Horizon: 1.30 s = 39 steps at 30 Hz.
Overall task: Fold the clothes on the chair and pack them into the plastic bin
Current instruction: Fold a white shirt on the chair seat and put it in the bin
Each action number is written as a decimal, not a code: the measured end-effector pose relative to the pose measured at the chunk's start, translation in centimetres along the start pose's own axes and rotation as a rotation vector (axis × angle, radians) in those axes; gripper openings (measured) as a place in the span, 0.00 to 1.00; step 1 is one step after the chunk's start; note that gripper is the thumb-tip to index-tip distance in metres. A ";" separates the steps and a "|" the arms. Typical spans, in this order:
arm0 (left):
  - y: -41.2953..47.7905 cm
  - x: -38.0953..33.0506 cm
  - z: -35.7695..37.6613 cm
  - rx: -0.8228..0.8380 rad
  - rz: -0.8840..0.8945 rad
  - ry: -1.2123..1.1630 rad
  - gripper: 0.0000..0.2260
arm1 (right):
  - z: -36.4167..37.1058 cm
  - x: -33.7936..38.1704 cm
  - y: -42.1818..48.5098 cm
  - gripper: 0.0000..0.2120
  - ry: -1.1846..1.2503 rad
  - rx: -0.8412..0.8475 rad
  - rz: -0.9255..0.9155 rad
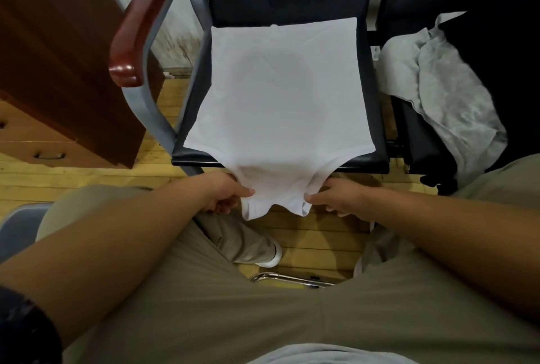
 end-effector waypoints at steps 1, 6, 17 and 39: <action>0.0 0.0 0.0 -0.009 -0.010 0.013 0.23 | 0.0 0.0 0.1 0.09 0.015 -0.004 0.008; -0.6 -0.5 0.5 -0.113 0.004 0.099 0.22 | 0.2 -0.1 0.4 0.08 0.082 0.007 0.048; -1.8 -1.1 0.7 -0.088 -0.044 0.093 0.12 | 0.5 1.0 -0.9 0.12 0.160 0.037 0.077; -9.7 -4.7 -0.6 -0.134 0.147 -0.154 0.15 | -1.8 5.5 -6.3 0.22 0.225 -0.209 0.037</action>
Point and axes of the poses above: each hand's wrist, its own y-axis towards the middle knuckle, its own z-axis out of the palm, x = y × z, the point moved 1 cm from there along y, towards the middle knuckle, and after that the axes turned 5 degrees about -y, right-handed, at the moved point
